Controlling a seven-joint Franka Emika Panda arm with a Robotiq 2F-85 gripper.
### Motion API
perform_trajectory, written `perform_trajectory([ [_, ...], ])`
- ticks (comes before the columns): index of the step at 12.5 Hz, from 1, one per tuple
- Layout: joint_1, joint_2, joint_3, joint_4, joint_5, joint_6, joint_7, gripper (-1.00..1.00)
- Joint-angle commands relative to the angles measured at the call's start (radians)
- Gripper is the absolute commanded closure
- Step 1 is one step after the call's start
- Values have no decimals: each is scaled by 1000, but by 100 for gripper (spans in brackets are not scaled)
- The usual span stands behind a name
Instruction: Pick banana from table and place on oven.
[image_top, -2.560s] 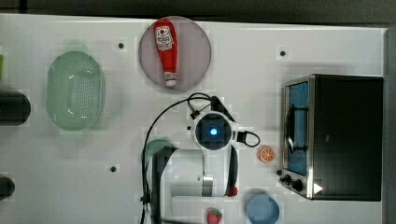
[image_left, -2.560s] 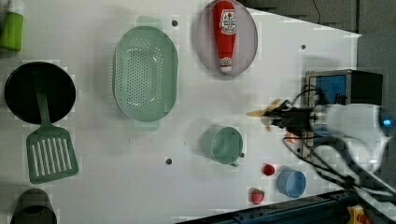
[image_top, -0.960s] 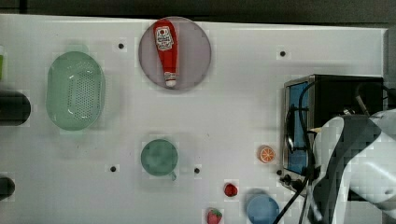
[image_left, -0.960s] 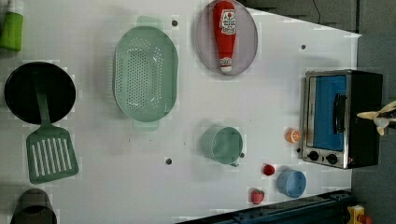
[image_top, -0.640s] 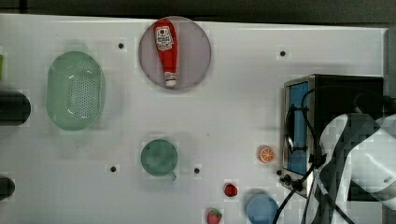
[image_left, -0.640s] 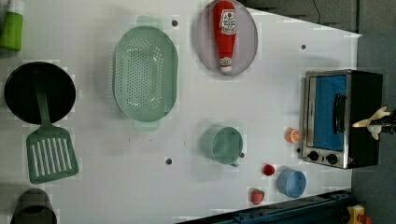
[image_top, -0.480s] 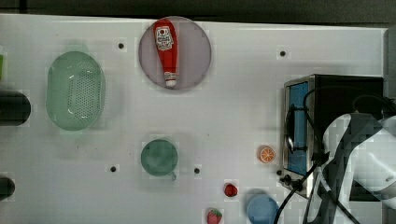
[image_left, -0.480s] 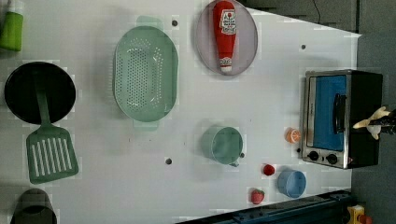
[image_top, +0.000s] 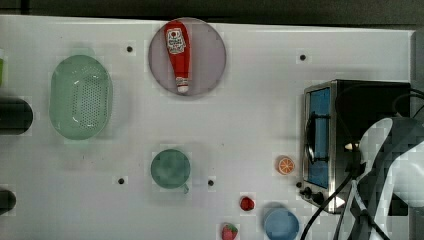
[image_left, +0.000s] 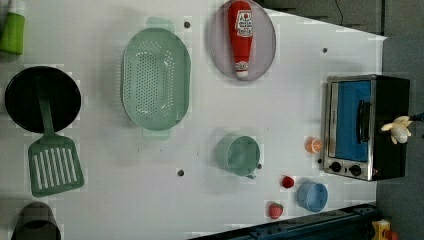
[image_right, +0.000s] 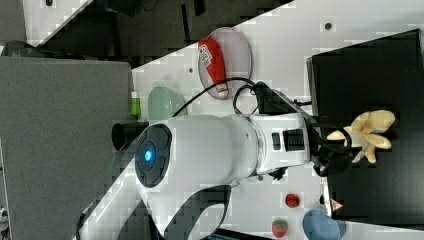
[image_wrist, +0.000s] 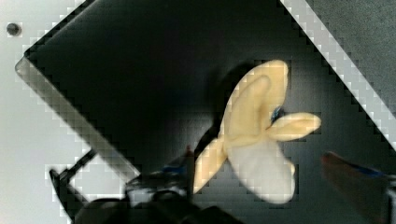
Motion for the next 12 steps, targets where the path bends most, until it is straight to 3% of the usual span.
perform_trajectory([
  [1,18,-28,23,13,-15,-60,-35,-100],
  [6,67,-106,205,62,23,-126,58,-100],
  [12,107,-243,446,59,31,-246,712,-100],
])
